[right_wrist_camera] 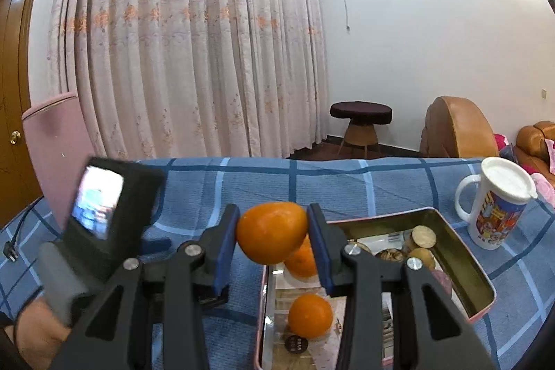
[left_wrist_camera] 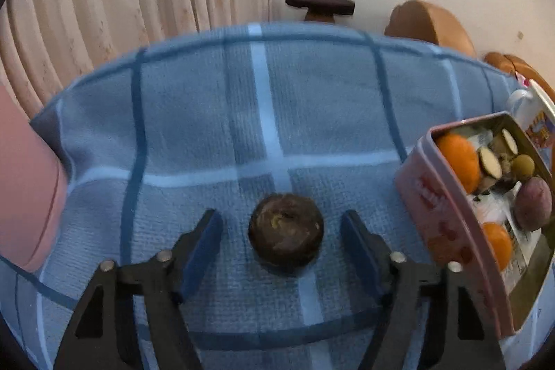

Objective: Organize fruits
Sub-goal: 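Grasp the tangerine with the right tool while the left tool grasps the dark mangosteen, then carry the mangosteen and the tangerine toward the pink tin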

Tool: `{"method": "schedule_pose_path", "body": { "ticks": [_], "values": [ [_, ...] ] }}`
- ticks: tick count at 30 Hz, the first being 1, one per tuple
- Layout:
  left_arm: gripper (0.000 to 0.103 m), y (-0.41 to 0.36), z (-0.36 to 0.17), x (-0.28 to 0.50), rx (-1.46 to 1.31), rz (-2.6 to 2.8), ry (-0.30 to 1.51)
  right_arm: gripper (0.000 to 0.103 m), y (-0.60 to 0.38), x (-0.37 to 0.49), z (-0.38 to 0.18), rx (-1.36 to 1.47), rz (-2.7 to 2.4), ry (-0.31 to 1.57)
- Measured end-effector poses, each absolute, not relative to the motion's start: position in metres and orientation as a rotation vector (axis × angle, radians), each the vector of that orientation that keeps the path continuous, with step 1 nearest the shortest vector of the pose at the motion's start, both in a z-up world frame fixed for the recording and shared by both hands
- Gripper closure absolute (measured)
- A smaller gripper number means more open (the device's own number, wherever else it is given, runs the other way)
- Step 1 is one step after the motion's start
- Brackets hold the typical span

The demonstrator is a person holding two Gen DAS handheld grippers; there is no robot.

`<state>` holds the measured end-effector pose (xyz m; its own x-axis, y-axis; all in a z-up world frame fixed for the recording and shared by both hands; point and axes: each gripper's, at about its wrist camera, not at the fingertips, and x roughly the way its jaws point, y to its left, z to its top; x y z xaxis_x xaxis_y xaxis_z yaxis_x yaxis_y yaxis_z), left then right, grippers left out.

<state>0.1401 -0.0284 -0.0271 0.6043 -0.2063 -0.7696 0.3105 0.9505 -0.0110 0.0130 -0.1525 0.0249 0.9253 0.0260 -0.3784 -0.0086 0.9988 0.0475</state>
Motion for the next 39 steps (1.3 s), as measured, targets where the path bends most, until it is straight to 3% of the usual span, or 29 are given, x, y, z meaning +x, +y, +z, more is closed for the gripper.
{"method": "schedule_pose_path", "body": {
  "ticks": [2, 5, 21, 39],
  "values": [
    [0.053, -0.029, -0.027, 0.144, 0.123, -0.300, 0.879, 0.060, -0.151, 0.013, 0.025, 0.037, 0.018, 0.386],
    [0.063, -0.031, -0.025, 0.143, 0.132, -0.302, 0.872, 0.060, -0.150, 0.014, 0.024, 0.029, 0.019, 0.388],
    [0.063, 0.036, 0.017, 0.058, 0.069, -0.009, 0.572, 0.060, -0.121, 0.004, 0.015, -0.004, 0.145, 0.355],
    [0.063, 0.040, 0.012, 0.034, 0.078, 0.024, 0.502, 0.060, -0.105, -0.022, 0.005, -0.068, 0.127, 0.354]
  ]
}}
